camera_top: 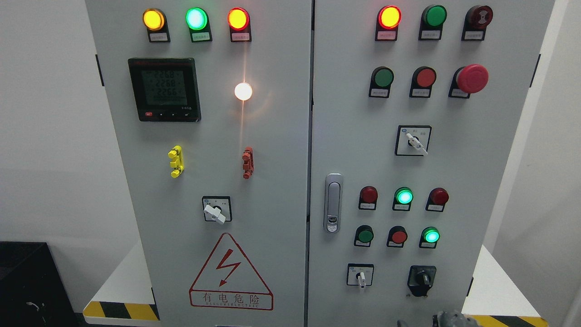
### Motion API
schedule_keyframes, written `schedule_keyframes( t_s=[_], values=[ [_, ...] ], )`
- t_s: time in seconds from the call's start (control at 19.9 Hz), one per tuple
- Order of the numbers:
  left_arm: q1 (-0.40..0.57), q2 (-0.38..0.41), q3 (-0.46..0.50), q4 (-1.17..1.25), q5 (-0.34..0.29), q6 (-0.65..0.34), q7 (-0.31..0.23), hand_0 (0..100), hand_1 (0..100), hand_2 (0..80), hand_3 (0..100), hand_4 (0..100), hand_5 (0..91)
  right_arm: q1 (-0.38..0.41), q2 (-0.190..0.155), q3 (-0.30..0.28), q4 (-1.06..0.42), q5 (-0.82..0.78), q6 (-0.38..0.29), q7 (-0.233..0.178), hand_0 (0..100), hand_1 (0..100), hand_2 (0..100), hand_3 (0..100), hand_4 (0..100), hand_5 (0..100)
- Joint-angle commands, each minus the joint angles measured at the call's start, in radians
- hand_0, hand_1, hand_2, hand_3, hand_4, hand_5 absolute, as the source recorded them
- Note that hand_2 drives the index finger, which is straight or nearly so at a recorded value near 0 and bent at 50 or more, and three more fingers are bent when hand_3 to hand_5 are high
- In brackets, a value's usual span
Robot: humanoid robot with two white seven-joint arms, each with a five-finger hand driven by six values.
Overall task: Flip black knob to close circuit
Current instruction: 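Raise the right hand up to the black rotary knob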
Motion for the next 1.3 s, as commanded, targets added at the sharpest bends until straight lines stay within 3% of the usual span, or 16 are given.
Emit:
schedule_keyframes(
  t_s=[0.0, 0.4, 1.25],
  values=[
    [0.023, 0.000, 0.000, -0.031, -0.001, 0.001, -0.001, 12, 56, 0.0, 0, 0, 0.0, -0.041, -0.032, -0.001, -0.013, 0.010, 0.008, 0.029, 0, 0, 94, 100, 95, 100],
    [0.023, 0.000, 0.000, -0.031, 0.001, 0.001, -0.001, 12, 56, 0.0, 0, 0, 0.0, -0.081, -0.045, -0.004, -0.002, 0.025, 0.015, 0.061, 0, 0, 94, 100, 96, 100],
    [0.023, 0.000, 0.000, -0.031, -0.001, 0.001, -0.001, 12, 56, 0.0, 0, 0, 0.0, -0.132, -0.047, 0.002, 0.042, 0.027, 0.043, 0.062, 0, 0, 94, 100, 95, 100]
  ],
)
